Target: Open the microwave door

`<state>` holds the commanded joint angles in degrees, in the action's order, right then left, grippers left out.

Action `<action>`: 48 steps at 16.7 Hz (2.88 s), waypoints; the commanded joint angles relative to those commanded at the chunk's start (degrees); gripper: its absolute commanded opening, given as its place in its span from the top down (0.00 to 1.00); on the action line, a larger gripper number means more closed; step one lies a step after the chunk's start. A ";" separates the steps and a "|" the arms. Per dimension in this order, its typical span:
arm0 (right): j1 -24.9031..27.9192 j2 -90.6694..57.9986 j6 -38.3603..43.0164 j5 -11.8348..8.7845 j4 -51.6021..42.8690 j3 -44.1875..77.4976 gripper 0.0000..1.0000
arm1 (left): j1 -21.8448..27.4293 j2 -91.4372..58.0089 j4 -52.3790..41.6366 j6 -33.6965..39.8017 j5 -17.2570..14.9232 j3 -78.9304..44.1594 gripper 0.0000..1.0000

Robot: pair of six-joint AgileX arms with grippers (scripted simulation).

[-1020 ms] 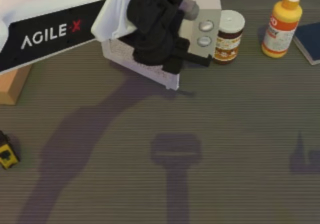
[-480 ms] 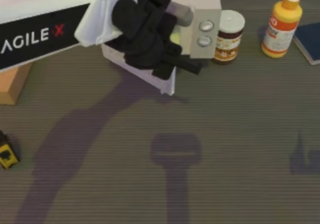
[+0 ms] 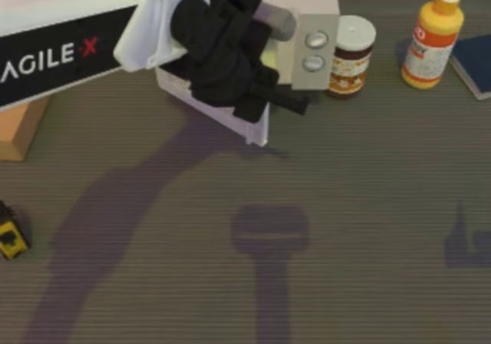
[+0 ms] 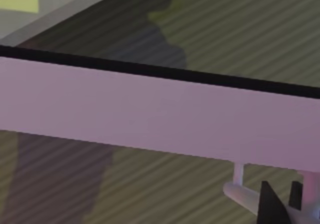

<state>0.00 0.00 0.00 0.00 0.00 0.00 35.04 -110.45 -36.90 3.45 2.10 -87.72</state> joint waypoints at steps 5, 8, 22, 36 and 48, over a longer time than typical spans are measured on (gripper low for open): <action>0.00 0.00 0.00 0.00 0.00 0.00 0.00 | 0.00 0.00 0.00 0.00 0.00 0.00 1.00; 0.00 0.00 0.00 0.00 0.00 0.00 0.00 | 0.00 0.00 0.00 0.00 0.00 0.00 1.00; 0.00 0.00 0.00 0.00 0.00 0.00 0.00 | -1.15 2.30 0.83 -4.04 -2.53 3.07 1.00; 0.00 0.00 0.00 0.00 0.00 0.00 0.00 | -2.00 3.57 1.22 -6.63 -3.87 4.78 1.00; 0.00 0.00 0.00 0.00 0.00 0.00 0.00 | -2.00 3.57 1.22 -6.63 -3.87 4.78 1.00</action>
<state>0.00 0.00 0.00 0.00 0.00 0.00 33.04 -106.88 -35.68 -3.18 -1.77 -82.94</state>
